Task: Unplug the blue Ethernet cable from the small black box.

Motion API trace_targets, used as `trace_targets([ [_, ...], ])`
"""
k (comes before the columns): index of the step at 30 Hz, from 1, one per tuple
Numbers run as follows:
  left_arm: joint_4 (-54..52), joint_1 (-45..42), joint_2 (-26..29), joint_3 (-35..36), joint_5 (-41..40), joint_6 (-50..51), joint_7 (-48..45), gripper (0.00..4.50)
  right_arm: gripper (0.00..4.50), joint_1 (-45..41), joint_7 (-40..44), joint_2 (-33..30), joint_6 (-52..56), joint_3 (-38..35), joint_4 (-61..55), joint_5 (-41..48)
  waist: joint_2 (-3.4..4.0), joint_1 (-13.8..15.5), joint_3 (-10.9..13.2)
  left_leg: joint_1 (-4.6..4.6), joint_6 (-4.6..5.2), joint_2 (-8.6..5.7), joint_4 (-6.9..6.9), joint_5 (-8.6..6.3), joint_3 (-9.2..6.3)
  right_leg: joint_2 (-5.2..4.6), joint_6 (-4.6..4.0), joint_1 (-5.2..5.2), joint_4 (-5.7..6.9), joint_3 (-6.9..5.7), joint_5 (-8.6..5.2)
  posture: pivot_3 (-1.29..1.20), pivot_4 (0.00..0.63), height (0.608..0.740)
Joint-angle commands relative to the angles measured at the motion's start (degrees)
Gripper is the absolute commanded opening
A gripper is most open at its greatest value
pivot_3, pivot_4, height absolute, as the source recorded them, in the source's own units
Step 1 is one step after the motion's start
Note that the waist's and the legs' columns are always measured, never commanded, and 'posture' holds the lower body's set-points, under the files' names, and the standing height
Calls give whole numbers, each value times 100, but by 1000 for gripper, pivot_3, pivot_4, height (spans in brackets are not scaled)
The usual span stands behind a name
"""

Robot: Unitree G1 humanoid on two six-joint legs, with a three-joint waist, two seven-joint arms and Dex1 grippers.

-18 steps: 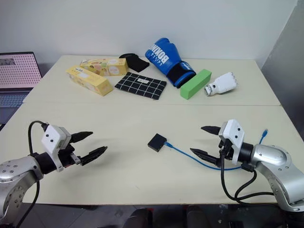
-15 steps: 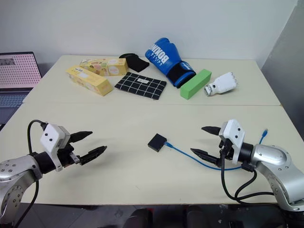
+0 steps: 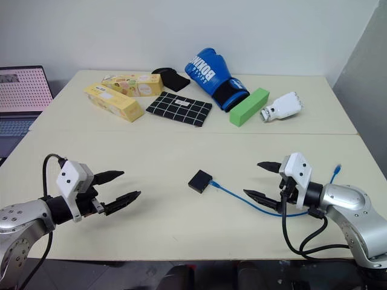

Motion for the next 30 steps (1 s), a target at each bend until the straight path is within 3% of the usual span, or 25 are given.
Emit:
trace_targets([
  [1,-304,-89,122,-278,-60,-123,-314,4500,4465,-120,-180,139,11,376,-101,-242,0,0,0,0,0,0,0,0,0,0,0,0,0,0,0,0,150,740],
  [14,-361,-677,568,-694,-475,25,-1341,4500,4465,-996,-1219,1589,-155,2154,1398,-1888,8,-16,6,-2,-1,-1,-6,0,8,5,-1,-9,1,1,0,0,150,740],
  [22,-314,-574,563,-781,-252,-89,-1334,4500,4465,-1346,-1465,2198,-12,2457,1929,-2326,11,-15,7,-2,0,0,-5,0,7,5,-1,-10,2,0,0,0,150,740],
  [30,-252,-522,533,-799,-199,-128,-1281,4500,2550,-1482,-1305,2235,77,2556,2009,-2484,11,-16,7,-1,0,0,-5,0,6,5,-1,-10,4,-1,0,0,150,740],
])
